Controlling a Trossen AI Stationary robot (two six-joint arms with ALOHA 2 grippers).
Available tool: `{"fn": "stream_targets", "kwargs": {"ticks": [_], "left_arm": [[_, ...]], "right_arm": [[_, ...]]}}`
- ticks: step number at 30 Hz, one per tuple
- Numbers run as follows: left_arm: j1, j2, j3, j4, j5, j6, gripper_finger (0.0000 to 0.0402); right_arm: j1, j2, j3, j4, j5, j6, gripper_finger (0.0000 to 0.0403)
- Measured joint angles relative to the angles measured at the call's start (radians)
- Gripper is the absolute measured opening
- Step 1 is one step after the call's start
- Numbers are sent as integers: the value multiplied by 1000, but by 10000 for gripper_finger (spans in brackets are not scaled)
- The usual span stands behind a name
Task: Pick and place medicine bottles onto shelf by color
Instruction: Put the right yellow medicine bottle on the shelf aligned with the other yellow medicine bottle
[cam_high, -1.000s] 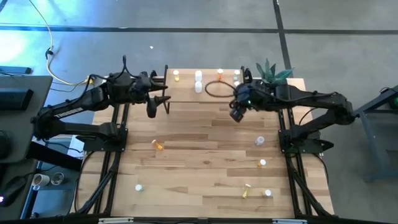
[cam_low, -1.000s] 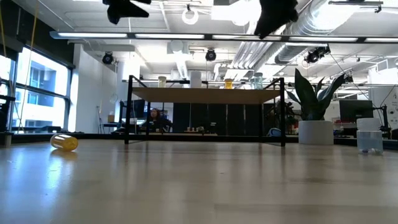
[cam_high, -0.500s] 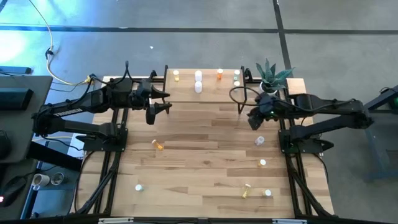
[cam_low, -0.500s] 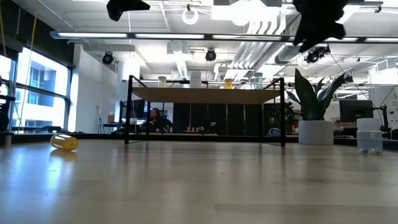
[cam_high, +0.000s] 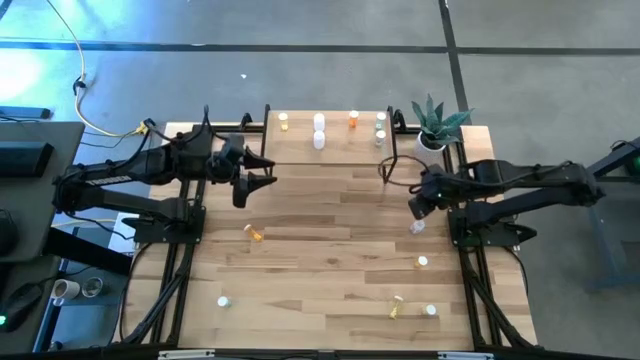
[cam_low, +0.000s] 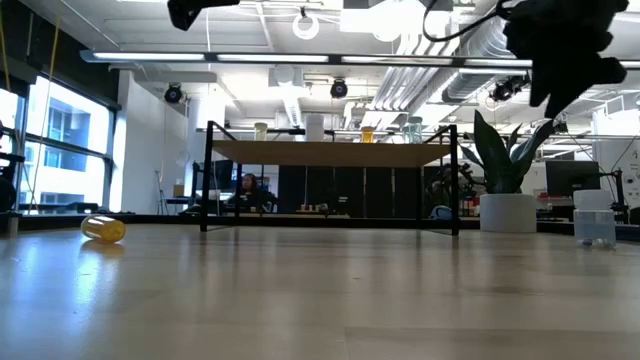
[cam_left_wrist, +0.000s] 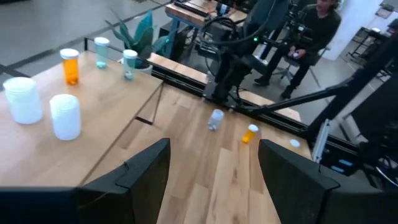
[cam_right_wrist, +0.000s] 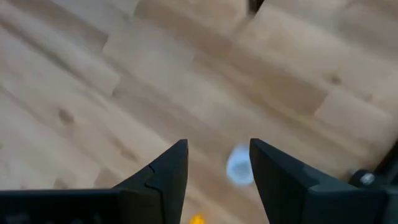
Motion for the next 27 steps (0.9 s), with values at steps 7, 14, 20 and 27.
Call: {"fn": "stream_targets", "kwargs": {"ticks": [7,14,20,27], "left_arm": [[-38,0,0,0,-25,-7,234],[-65,0,0,0,-74,-21,234],[-78,0,0,0,-76,-28,234],[-81,0,0,-1,-76,-50,234]], "right_arm": [[171,0,-9,2,-51,143,163],[385,8,-9,20,-51,358,163],[563,38,-9,85,-53,546,163],[729,121,-9,172,-56,727,163]]}}
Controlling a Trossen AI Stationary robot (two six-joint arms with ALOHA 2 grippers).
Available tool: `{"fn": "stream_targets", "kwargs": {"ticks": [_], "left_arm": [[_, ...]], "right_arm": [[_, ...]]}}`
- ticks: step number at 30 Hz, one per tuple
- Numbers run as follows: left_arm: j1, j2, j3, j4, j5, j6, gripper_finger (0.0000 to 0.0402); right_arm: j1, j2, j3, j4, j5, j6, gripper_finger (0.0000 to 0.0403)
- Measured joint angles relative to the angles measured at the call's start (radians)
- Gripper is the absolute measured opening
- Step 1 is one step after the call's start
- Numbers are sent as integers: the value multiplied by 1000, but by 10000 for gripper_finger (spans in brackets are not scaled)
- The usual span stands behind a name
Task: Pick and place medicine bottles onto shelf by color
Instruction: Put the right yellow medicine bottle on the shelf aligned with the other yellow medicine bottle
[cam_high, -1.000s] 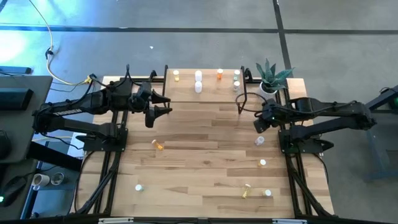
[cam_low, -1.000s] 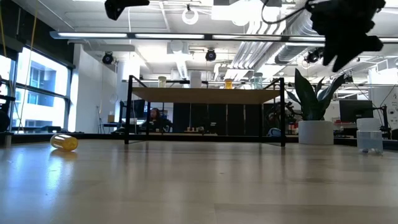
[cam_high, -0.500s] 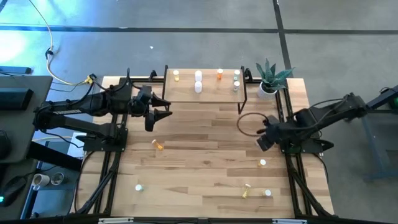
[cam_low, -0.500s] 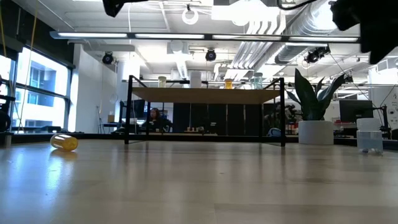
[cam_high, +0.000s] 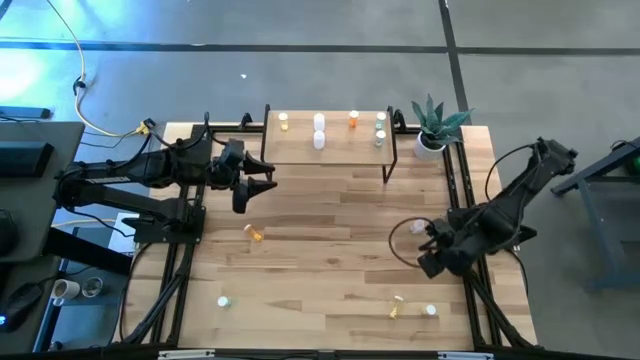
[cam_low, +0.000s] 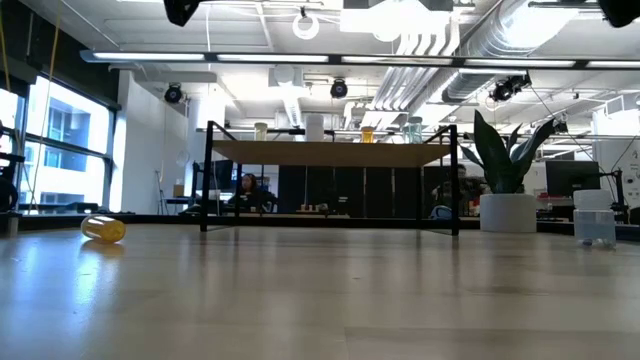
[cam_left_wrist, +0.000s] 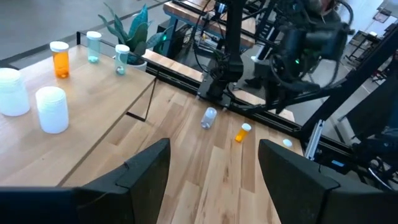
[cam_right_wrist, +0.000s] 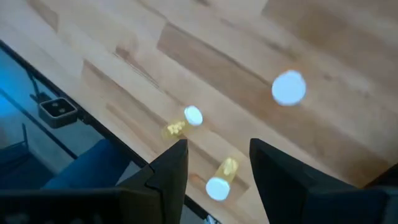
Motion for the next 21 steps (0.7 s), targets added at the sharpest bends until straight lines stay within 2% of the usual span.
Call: {"fn": "stream_targets", "kwargs": {"ticks": [7,14,21], "left_arm": [[0,0,0,0,0,0,234],[0,0,0,-2,9,0,234],[0,0,0,-16,31,0,234]], "right_arm": [[92,109,15,93,9,143,163],[122,235,137,99,21,236,163],[128,362,290,-32,17,280,163]]}}
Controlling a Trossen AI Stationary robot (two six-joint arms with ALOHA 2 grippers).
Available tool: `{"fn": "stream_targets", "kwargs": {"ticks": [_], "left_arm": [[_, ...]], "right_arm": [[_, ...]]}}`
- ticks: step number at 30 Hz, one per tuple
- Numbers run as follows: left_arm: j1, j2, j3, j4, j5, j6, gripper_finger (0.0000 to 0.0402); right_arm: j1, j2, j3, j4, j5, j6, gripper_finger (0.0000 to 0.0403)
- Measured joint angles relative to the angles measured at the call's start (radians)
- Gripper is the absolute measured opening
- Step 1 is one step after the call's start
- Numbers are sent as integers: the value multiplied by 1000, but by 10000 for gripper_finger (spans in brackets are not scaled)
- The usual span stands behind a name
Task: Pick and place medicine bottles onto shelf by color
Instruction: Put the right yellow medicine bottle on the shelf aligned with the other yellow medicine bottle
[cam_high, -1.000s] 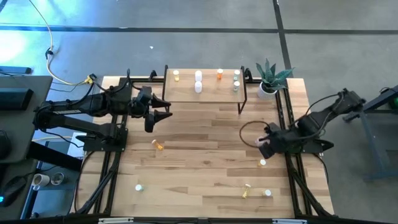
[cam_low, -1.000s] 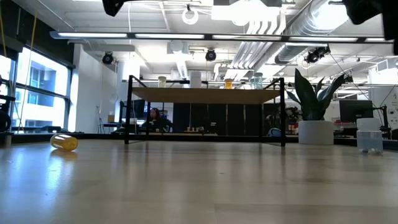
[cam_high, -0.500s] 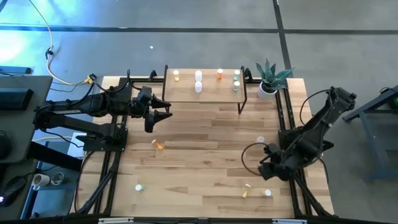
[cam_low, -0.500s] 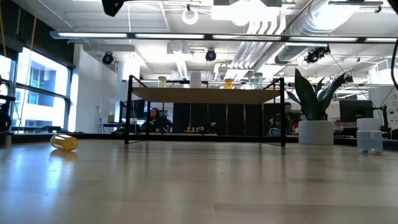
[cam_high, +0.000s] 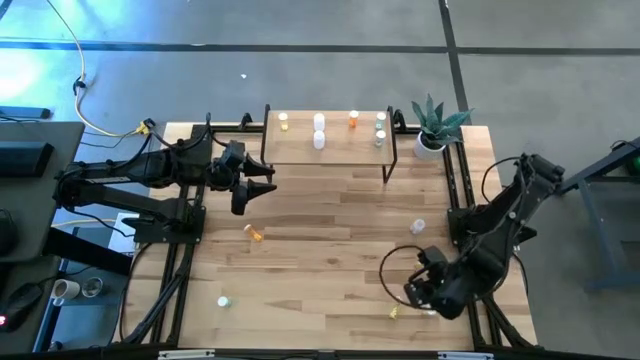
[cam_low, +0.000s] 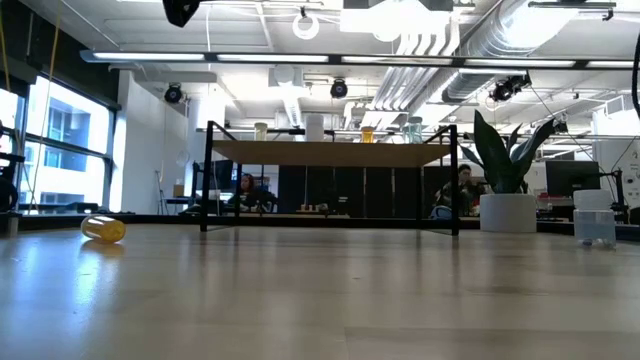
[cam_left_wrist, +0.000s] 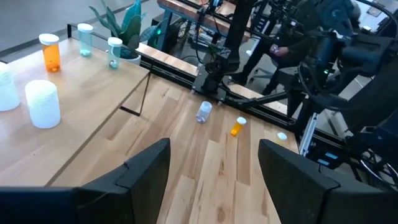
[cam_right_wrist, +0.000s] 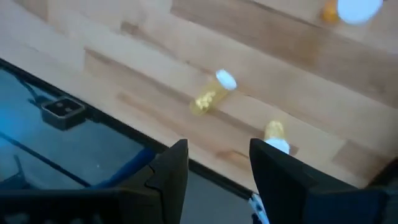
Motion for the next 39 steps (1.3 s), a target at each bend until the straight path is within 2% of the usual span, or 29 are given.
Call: {"fn": "stream_targets", "kwargs": {"ticks": [7,22,32,39], "left_arm": [[0,0,0,0,0,26,234],[0,0,0,1,0,27,234],[0,0,0,1,0,26,234],[0,0,0,1,0,26,234]], "right_arm": [[50,128,64,-35,-68,67,163],[141,250,66,-84,-71,233,163],[144,291,66,-87,-61,233,163],[145,294,66,-55,-53,174,163]]}}
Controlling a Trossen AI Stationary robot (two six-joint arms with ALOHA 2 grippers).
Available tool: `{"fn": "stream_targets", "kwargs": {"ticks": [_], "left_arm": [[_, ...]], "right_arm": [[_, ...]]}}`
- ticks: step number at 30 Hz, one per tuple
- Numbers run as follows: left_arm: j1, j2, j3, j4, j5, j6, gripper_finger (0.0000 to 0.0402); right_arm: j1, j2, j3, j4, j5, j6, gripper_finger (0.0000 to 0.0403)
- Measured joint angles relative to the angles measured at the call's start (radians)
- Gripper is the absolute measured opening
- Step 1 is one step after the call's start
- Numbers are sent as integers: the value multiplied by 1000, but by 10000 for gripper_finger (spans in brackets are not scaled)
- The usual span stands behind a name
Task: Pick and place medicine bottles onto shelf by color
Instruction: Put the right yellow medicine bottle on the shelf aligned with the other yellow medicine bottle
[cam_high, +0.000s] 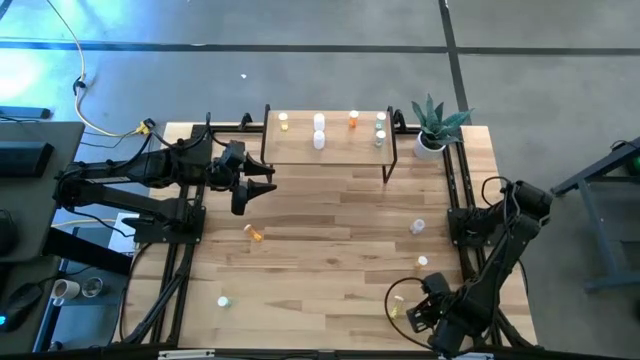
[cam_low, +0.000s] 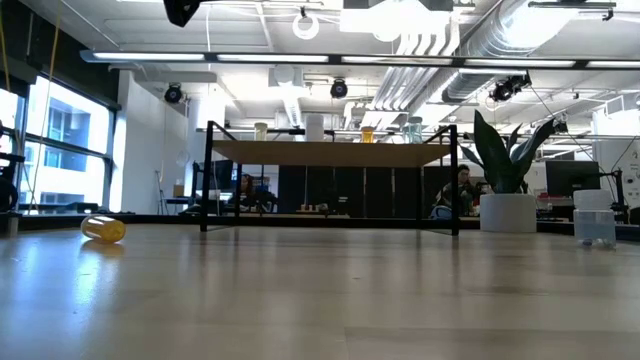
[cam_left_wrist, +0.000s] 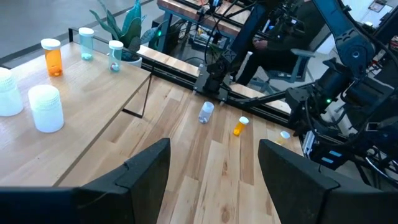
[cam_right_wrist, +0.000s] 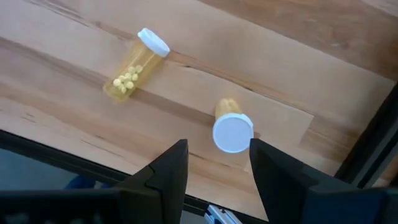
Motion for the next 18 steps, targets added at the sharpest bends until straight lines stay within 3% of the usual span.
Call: {"fn": "stream_targets", "kwargs": {"ticks": [6,18], "left_arm": [[0,0,0,0,0,0,234],[0,0,0,0,0,0,234]], "right_arm": [[0,0,0,-9,1,-45,169],[0,28,0,-29,-12,-45,231]]}}
